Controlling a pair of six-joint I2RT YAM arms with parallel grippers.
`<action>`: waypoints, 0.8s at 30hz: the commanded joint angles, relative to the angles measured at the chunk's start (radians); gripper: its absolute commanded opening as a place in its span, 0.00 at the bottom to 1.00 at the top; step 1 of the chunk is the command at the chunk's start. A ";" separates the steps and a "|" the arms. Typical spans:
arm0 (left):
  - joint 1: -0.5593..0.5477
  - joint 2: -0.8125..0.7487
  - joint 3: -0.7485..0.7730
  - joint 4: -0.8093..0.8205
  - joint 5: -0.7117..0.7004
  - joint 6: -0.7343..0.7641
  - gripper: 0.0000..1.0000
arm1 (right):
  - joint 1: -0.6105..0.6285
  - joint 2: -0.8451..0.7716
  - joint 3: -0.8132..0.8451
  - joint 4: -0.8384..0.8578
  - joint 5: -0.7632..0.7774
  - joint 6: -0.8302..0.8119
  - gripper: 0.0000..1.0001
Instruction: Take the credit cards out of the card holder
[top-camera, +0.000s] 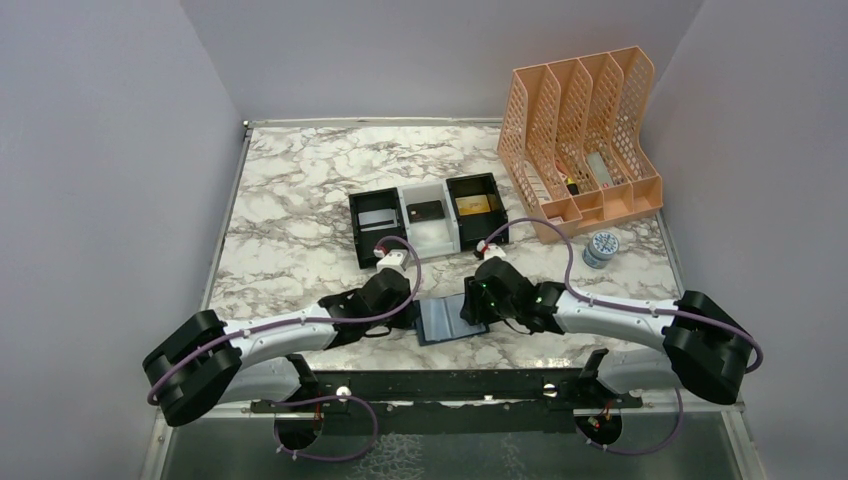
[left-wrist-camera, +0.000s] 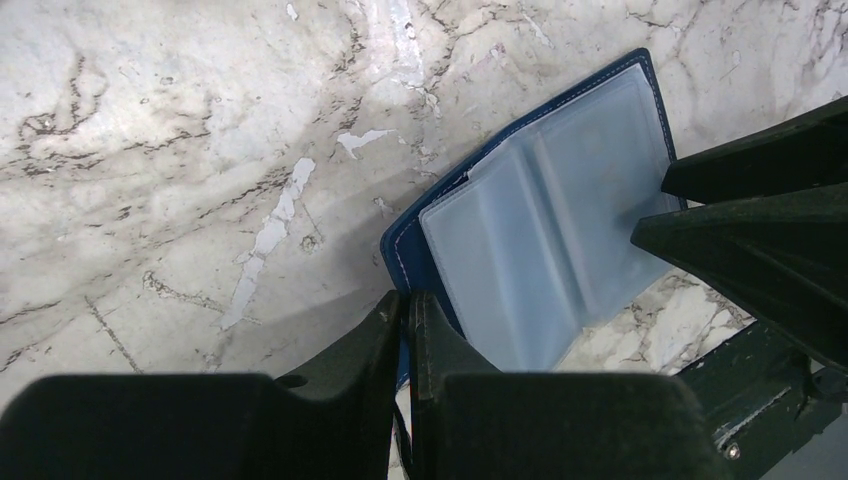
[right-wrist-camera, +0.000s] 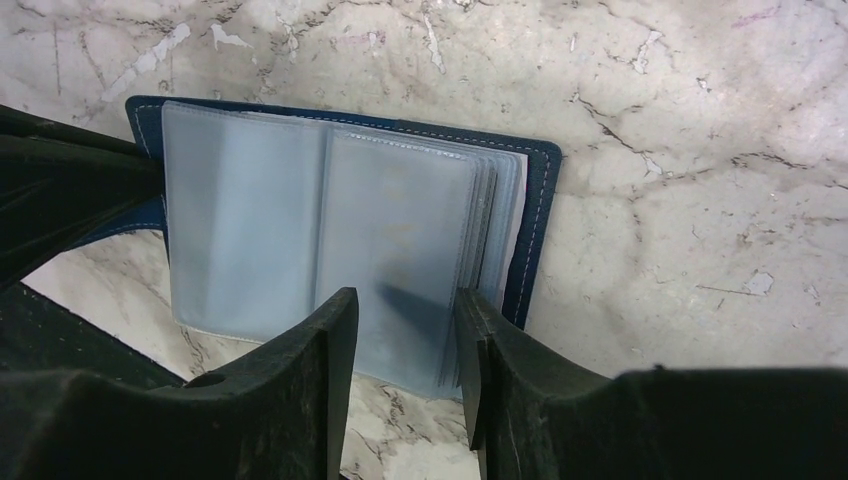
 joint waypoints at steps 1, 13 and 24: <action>-0.006 -0.033 -0.043 -0.009 -0.032 -0.005 0.10 | -0.001 -0.009 0.003 0.056 -0.059 -0.028 0.42; -0.006 -0.048 -0.070 -0.014 -0.028 -0.020 0.09 | -0.001 0.117 -0.014 0.151 -0.107 0.000 0.35; -0.006 -0.051 -0.100 0.022 -0.028 -0.058 0.07 | -0.001 0.047 -0.013 0.173 -0.125 -0.002 0.32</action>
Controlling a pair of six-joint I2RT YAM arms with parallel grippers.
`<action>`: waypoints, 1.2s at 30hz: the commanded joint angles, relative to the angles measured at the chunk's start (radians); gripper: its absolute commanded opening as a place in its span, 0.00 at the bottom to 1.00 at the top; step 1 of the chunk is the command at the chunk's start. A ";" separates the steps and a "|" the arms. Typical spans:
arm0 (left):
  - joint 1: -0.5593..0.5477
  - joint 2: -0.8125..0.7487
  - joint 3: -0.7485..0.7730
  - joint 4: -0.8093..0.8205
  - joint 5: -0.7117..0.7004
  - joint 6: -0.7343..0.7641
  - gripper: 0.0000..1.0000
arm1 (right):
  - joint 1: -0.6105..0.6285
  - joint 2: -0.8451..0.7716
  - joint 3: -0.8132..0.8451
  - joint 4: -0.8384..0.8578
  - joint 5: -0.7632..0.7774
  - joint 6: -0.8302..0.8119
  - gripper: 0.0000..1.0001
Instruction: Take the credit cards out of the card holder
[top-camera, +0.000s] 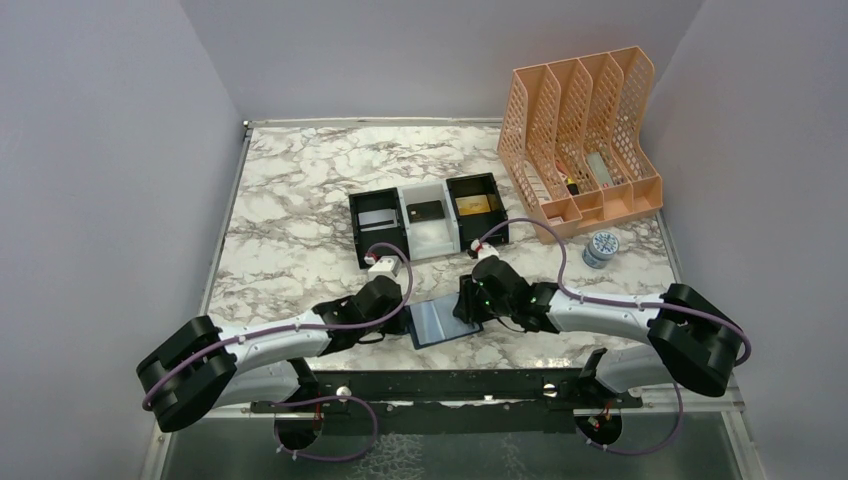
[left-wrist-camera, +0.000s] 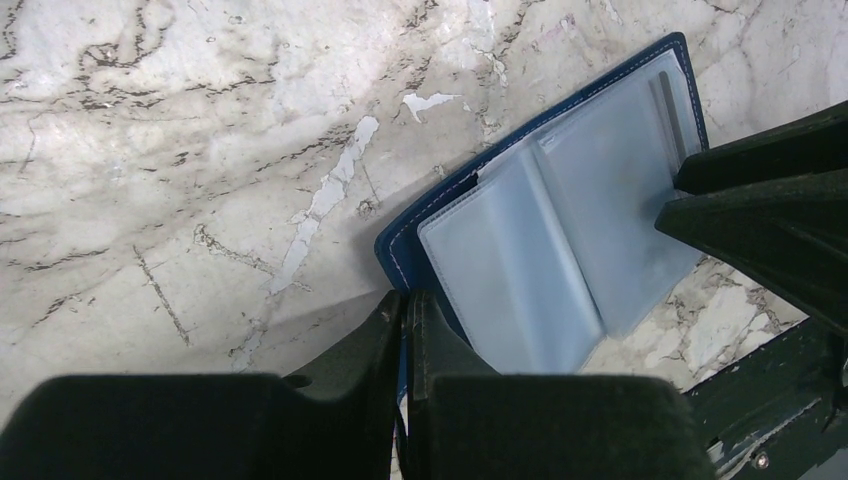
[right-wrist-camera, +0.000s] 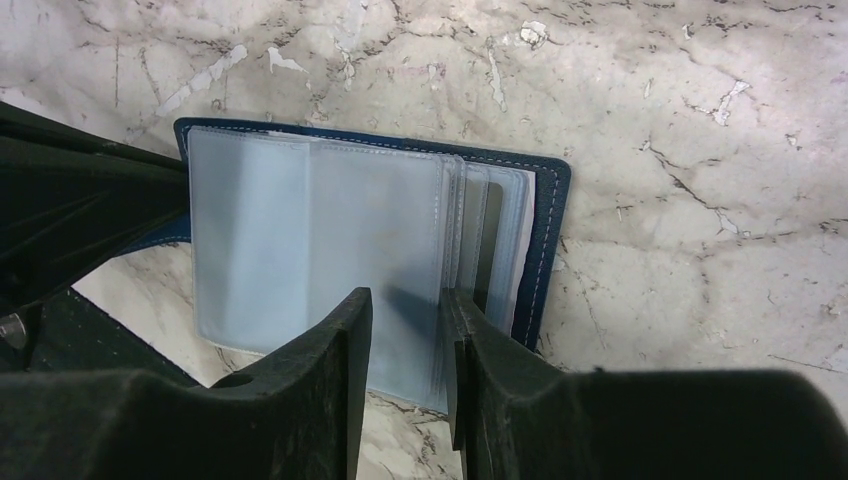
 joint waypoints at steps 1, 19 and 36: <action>-0.005 0.013 -0.019 0.017 -0.008 -0.024 0.06 | 0.004 -0.010 0.004 0.032 -0.060 0.006 0.32; -0.006 0.049 -0.013 0.000 -0.036 -0.020 0.02 | 0.005 -0.136 -0.088 0.081 -0.066 0.042 0.33; -0.006 -0.156 -0.092 -0.017 -0.060 -0.033 0.02 | 0.004 -0.157 -0.007 0.007 -0.043 0.041 0.34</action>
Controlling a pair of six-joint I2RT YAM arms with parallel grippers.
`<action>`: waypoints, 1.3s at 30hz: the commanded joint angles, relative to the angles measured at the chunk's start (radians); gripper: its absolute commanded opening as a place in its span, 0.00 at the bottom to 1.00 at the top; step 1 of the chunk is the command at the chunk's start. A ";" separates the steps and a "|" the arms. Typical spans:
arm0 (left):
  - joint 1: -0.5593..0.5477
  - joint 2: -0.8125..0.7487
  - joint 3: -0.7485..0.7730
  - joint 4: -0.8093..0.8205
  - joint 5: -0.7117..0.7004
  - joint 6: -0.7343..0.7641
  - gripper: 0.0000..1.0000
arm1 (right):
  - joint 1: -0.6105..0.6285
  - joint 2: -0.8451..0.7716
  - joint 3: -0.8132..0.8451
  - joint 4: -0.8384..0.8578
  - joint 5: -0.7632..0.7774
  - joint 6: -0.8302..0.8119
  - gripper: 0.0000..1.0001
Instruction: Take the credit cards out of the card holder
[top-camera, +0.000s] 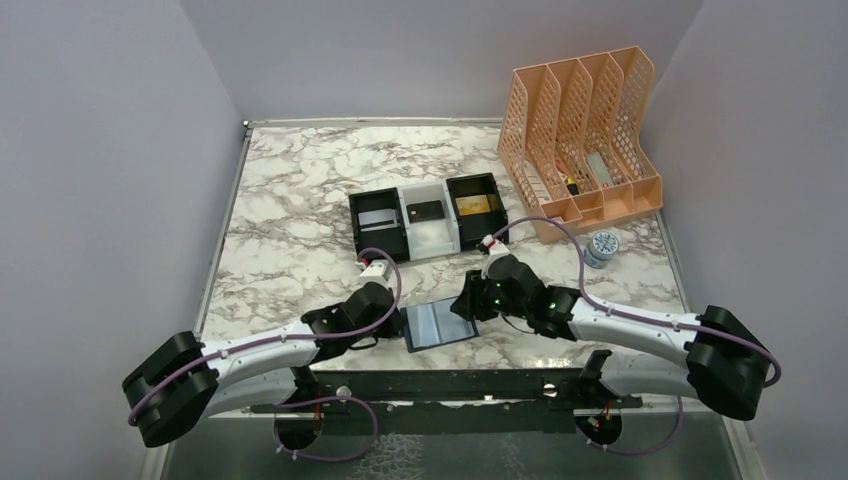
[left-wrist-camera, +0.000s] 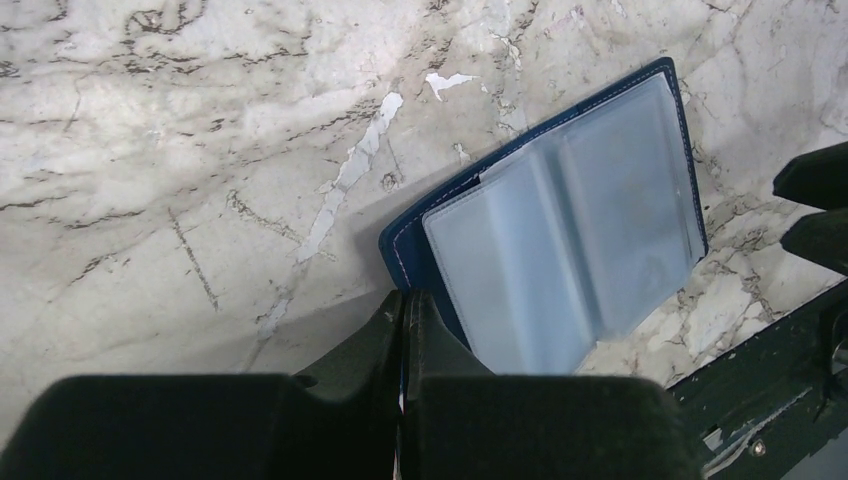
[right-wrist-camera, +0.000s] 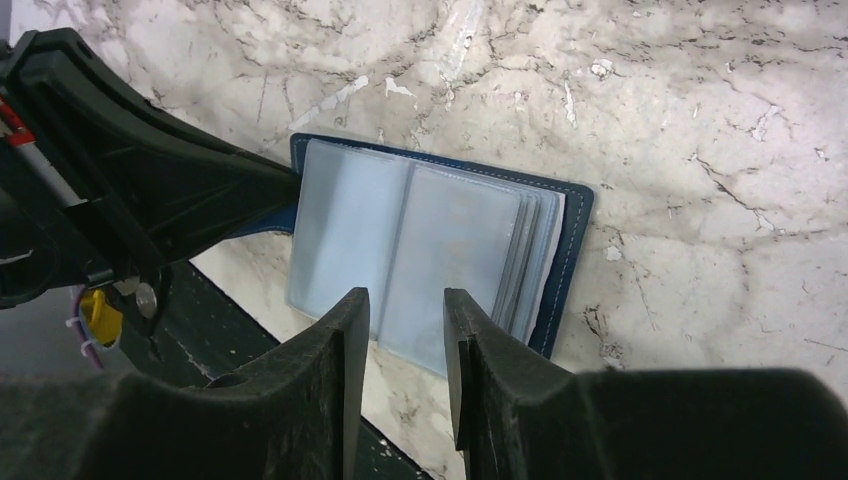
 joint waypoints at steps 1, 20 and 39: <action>-0.006 -0.082 -0.045 -0.005 -0.040 -0.016 0.02 | 0.004 0.060 0.038 0.004 -0.019 0.007 0.34; -0.007 0.052 -0.108 0.193 -0.008 -0.055 0.01 | 0.004 0.127 0.051 -0.069 0.017 -0.018 0.37; -0.006 0.094 -0.110 0.232 0.003 -0.052 0.01 | 0.004 0.061 0.061 -0.121 0.062 -0.018 0.40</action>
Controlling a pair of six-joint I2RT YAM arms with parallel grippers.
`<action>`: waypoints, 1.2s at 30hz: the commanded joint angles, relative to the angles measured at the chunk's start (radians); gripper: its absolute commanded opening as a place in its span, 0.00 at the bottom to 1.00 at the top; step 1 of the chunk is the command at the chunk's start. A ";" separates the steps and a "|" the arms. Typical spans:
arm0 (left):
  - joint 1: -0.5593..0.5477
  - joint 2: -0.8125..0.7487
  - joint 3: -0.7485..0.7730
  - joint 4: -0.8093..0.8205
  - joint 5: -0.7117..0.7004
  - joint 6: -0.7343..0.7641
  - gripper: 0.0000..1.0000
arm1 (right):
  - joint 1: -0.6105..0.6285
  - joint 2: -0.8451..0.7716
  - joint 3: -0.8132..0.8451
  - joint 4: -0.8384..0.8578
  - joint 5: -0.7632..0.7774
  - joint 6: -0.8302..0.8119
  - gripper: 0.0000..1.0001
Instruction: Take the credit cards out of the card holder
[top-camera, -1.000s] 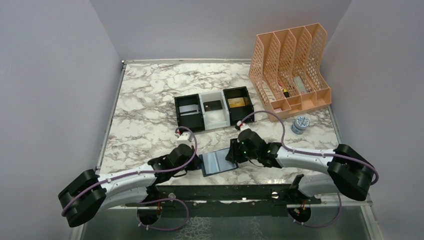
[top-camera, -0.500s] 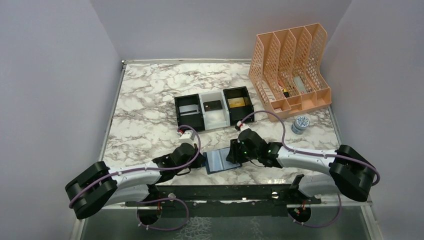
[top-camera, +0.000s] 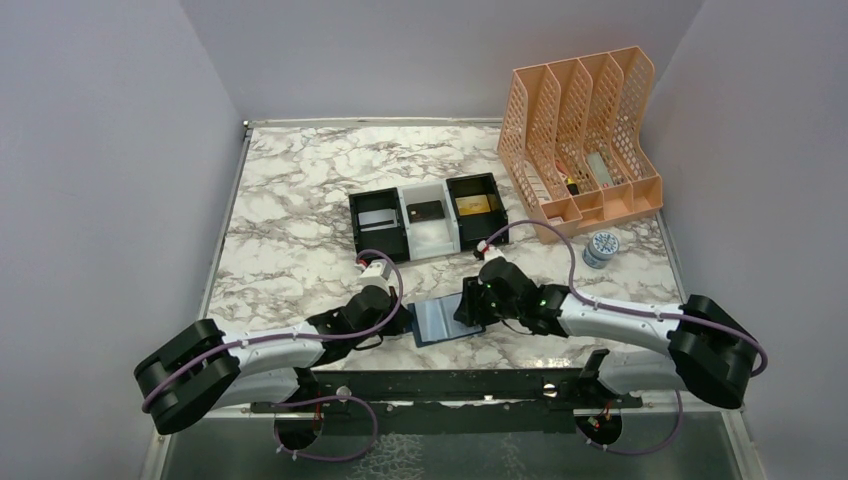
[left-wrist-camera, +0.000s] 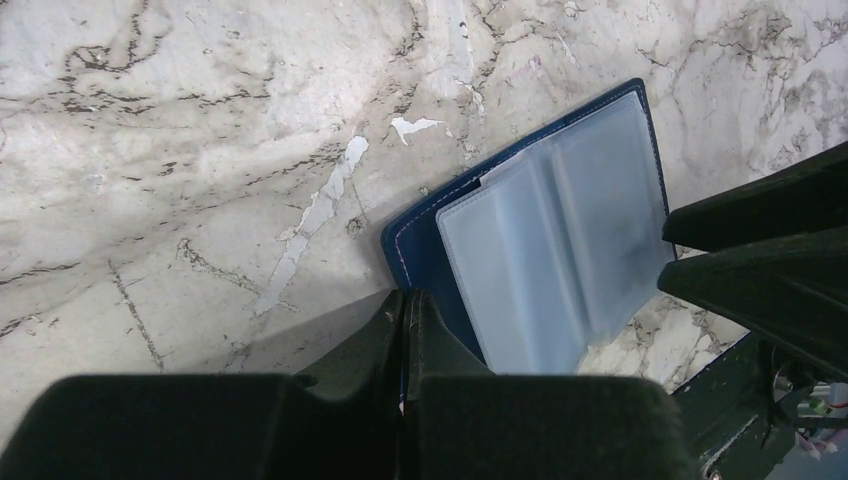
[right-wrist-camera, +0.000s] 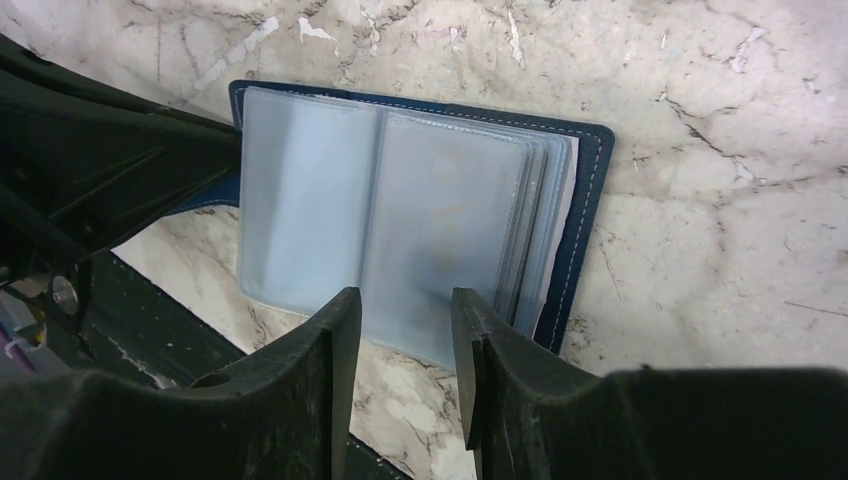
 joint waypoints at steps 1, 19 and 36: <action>-0.006 0.024 -0.018 -0.046 0.009 0.006 0.01 | 0.004 -0.075 0.033 -0.070 0.077 -0.017 0.40; -0.007 0.042 -0.014 -0.033 0.013 0.002 0.01 | 0.004 0.039 0.004 0.015 0.028 -0.017 0.31; -0.009 0.072 0.000 -0.030 0.020 0.005 0.00 | 0.004 -0.049 0.036 -0.064 0.156 0.014 0.36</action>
